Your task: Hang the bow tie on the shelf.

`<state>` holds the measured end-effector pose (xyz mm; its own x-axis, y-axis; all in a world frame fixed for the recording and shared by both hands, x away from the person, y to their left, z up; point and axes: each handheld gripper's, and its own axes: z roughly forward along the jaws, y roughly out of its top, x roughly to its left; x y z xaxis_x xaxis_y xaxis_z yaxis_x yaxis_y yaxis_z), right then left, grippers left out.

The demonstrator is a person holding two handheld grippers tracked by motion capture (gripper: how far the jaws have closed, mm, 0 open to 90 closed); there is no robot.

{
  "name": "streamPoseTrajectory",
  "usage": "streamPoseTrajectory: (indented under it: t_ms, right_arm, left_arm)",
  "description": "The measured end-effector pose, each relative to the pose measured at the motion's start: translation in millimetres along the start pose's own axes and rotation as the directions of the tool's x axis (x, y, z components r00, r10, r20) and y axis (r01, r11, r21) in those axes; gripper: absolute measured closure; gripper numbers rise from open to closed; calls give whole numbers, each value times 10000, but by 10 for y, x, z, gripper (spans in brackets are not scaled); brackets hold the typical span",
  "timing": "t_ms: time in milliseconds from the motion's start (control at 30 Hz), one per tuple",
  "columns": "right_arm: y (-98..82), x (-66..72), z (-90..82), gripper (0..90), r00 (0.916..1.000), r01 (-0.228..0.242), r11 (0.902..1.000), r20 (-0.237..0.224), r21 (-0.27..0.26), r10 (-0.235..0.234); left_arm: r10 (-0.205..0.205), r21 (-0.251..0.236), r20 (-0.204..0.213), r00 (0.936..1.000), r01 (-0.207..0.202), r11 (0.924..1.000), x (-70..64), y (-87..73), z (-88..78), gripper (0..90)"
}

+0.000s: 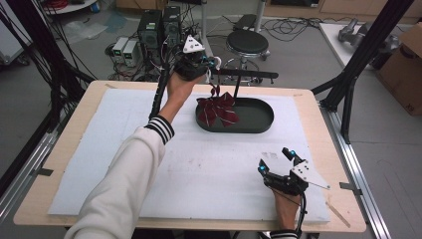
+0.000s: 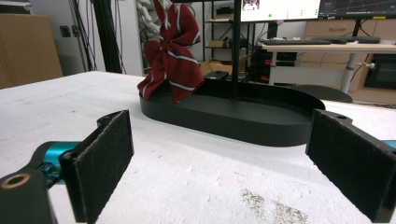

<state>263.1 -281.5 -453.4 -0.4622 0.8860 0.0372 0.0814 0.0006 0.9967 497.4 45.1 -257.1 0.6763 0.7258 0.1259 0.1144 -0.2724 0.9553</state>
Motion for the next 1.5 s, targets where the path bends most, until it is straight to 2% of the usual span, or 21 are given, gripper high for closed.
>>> streamPoseTrajectory:
  t_ms: [133, 267, 333, 467, 567, 600, 633, 667, 700, 767, 800, 833, 900, 967, 1067, 1167, 1300, 1333, 1400, 1500]
  right_arm:
    - [0, -6, 1, 66, 10000, -12, 10000, 7, -22, 12]
    - [0, 1, 1, 66, 10000, -5, 10000, 2, -12, 5]
    - [0, -7, 2, 67, 10000, 17, 10000, -1, -34, -17]
    - [1, -7, 4, 67, 10000, -45, 10000, 8, 21, 45]
    - [1, -6, 6, 66, 10000, -4, 10000, 5, 15, 4]
    - [2, -4, 6, 67, 10000, -1, 10000, -6, 28, 1]
    - [1, 2, 6, 67, 10000, 2, 10000, 14, 58, -2]
    - [1, 2, 5, 66, 10000, 5, 10000, 15, 77, -6]
    - [2, -1, 5, 66, 10000, 19, 10000, 11, 61, -19]
    - [1, 2, 4, 66, 10000, 3, 10000, 13, 71, -3]
    - [2, 3, 5, 66, 10000, 32, 10000, 5, 63, -32]
    - [1, 4, 5, 66, 10000, 48, 10000, 5, 66, -48]
    - [1, 4, 4, 66, 10000, 28, 10000, -1, 59, -28]
    - [0, 5, 4, 66, 10000, -11, 10000, -2, 51, 11]
    - [0, 4, 4, 66, 10000, -9, 10000, -6, 44, 9]
    - [0, 4, 4, 66, 10000, -7, 10000, -15, 41, 7]
    - [-1, 8, -1, 66, 10000, 62, 10000, -2, -8, -62]
    - [-2, 8, -4, 66, 10000, 61, 10000, 2, -6, -61]
    - [-2, 5, -4, 67, 10000, 54, 10000, -6, -25, -54]
    - [-3, 11, -8, 66, 10000, 35, 10000, -18, -29, -35]
  left_arm:
    - [63, 315, -209, 9998, -57, 9995, 63, -33, 86, 873]
    - [-218, 437, -366, 9991, 234, 9988, 121, -87, 158, 873]
    - [-230, 730, -439, 9988, 262, 9970, 141, -131, 185, 873]
    - [-218, 905, -582, 9981, 270, 9955, 162, -218, 187, 872]
    - [-154, 1153, -531, 9985, 215, 9931, 177, -263, 190, 861]
    - [-163, 1417, -604, 9980, 248, 9896, 185, -282, 207, 799]
    - [-245, 1570, -764, 9968, 362, 9869, 191, -298, 223, 662]
    - [-329, 1630, -937, 9951, 479, 9855, 197, -317, 238, 481]
    - [-410, 1762, -1053, 9936, 592, 9826, 206, -335, 242, 353]
    - [-578, 1459, -1188, 9912, 750, 9865, 224, -359, 217, 208]
    - [-748, 1031, -1005, 9921, 851, 9910, 247, -373, 177, 157]
    - [-885, 786, -775, 9931, 946, 9924, 268, -381, 144, 132]
    - [-1010, 603, -523, 9935, 1041, 9927, 297, -390, 87, 98]
    - [-930, 336, -316, 9952, 940, 9950, 315, -405, 9, 93]
    - [-1076, -22, 71, 9942, 1076, 9942, 347, -468, -131, 88]
    - [-1260, -427, 223, 9918, 1269, 9910, 355, -597, -306, 88]
    - [-1432, -925, 435, 9887, 1467, 9848, 353, -909, -695, 88]
    - [-1474, -1187, 527, 9877, 1528, 9811, 351, -1002, -808, 88]
    - [-1447, -1241, 736, 9867, 1531, 9804, 351, -1178, -1025, 88]
    - [-1345, -1681, 998, 9859, 1499, 9743, 358, -1436, -1369, 88]
